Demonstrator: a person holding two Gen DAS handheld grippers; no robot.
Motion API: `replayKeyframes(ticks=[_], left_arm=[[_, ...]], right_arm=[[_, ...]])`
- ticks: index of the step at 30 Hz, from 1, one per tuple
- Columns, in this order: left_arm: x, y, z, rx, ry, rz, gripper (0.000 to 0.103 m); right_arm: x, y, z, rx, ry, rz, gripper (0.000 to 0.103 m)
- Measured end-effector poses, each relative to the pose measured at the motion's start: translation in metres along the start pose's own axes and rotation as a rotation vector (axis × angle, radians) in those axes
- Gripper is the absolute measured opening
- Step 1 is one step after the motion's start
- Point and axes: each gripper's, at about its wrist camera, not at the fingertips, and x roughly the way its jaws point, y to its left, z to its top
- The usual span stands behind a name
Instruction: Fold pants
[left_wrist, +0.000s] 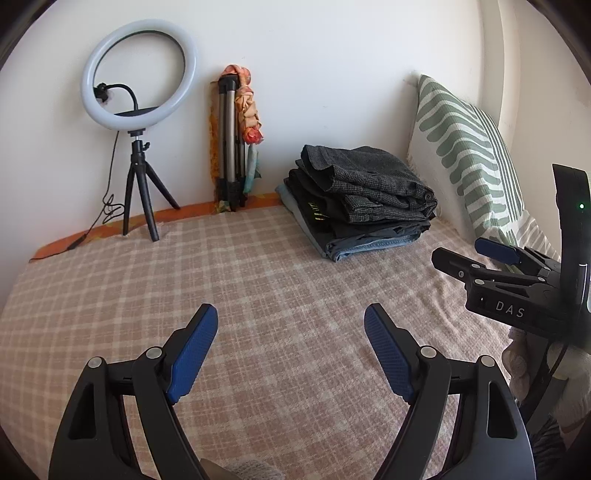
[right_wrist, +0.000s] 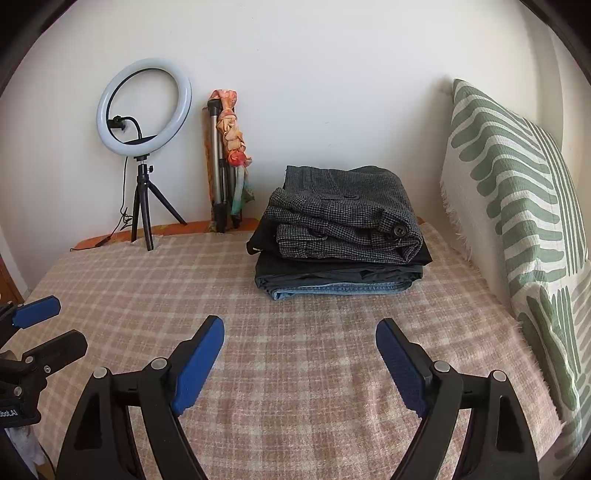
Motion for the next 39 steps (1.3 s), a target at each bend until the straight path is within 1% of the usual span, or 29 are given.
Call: replayKeyframes(ticks=[1,2,4,8,13,18,22,39], left_arm=[[-0.001,0.000,-0.001,0.000,-0.003,0.005,0.082],[-0.002,-0.001,-0.002,0.000,-0.007,0.015,0.087],[-0.004,-0.001,-0.003,0.005,-0.022,0.034,0.090],[-0.006,0.000,-0.002,0.012,-0.037,0.060,0.091],[-0.006,0.005,-0.001,-0.026,-0.023,0.038,0.091],[-0.007,0.008,-0.001,-0.038,-0.021,0.047,0.091],[-0.008,0.011,0.000,-0.049,-0.019,0.041,0.091],[-0.009,0.011,0.000,-0.053,-0.019,0.038,0.091]], right_arm=[[0.000,0.000,0.000,-0.001,0.000,0.001,0.086],[0.000,0.000,0.000,-0.003,0.000,0.001,0.086],[-0.001,0.001,0.001,-0.005,-0.004,0.000,0.086],[-0.001,0.002,0.002,0.001,-0.007,0.001,0.086],[0.001,0.002,0.002,0.003,-0.002,0.004,0.086],[0.002,0.004,0.001,-0.004,0.001,-0.002,0.086],[0.003,0.005,0.000,-0.001,0.003,-0.002,0.086],[0.002,0.004,0.000,0.000,0.001,-0.003,0.087]])
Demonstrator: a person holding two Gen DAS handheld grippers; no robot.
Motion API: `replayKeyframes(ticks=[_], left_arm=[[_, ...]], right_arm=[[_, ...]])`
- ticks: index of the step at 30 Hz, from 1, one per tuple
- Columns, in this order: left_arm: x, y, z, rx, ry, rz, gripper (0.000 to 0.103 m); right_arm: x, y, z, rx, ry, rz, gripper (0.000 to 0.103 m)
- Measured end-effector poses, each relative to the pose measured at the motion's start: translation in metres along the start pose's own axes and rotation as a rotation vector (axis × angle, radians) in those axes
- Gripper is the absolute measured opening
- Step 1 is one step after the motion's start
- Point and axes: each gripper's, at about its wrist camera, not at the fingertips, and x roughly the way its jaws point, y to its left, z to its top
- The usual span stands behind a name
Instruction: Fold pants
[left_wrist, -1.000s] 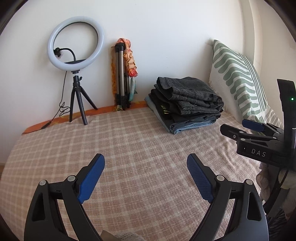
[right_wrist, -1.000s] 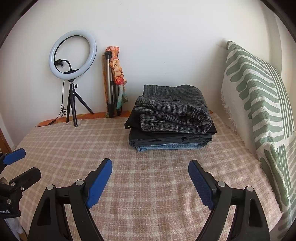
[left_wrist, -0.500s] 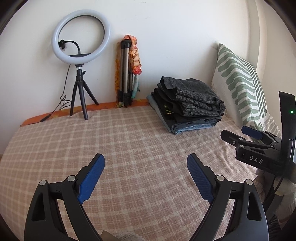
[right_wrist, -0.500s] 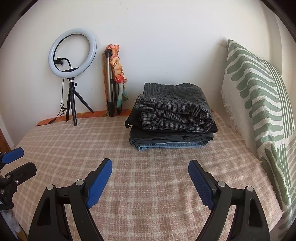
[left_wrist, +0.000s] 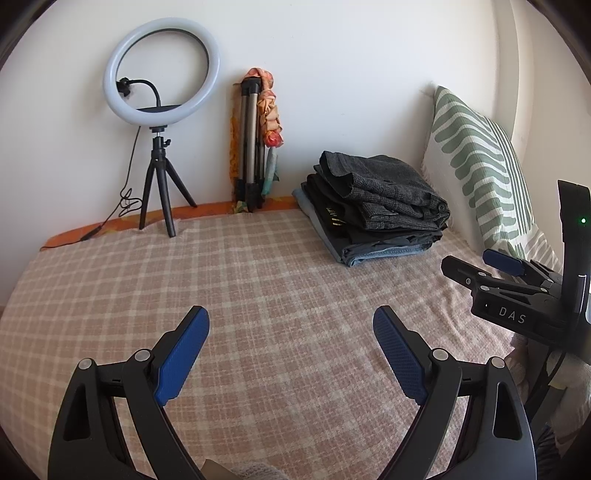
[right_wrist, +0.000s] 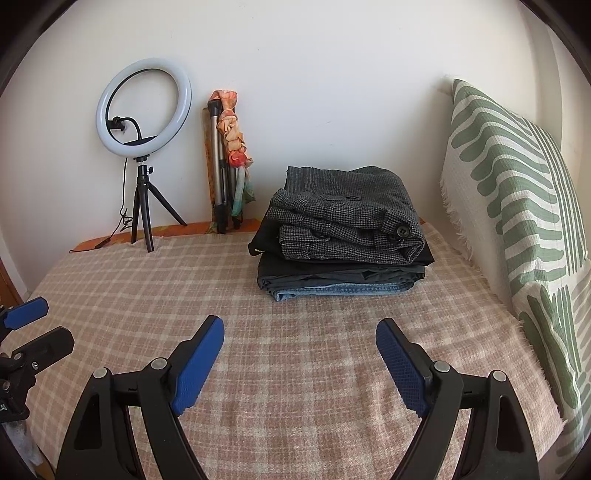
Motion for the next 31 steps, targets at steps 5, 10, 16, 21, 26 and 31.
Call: replayKeyframes(ticks=[5,10,16,21,26,31], left_arm=[[-0.0002,-0.0015,-0.0006,0.002,-0.002,0.000,0.091],[-0.0007,-0.0026,-0.0011,0.002,-0.002,-0.002,0.091],[-0.0024,-0.0033,-0.0013,0.002,-0.003,-0.008,0.091],[-0.0031,-0.0009,-0.0014,-0.014,0.001,-0.018,0.091],[-0.0052,0.0026,-0.0024,-0.031,-0.009,-0.028,0.091],[-0.0077,-0.0001,-0.0028,-0.006,-0.023,-0.016,0.091]], right_arm=[[0.0003,-0.0001,0.0000,-0.001,0.000,0.001,0.087],[0.0001,0.0004,-0.0002,0.000,0.000,0.000,0.087],[-0.0004,0.0009,-0.0007,0.002,0.000,-0.001,0.087],[-0.0004,0.0016,-0.0006,0.003,0.002,0.001,0.086],[-0.0004,0.0028,-0.0004,0.001,0.004,0.003,0.087],[-0.0004,0.0037,-0.0005,0.001,0.006,0.003,0.087]])
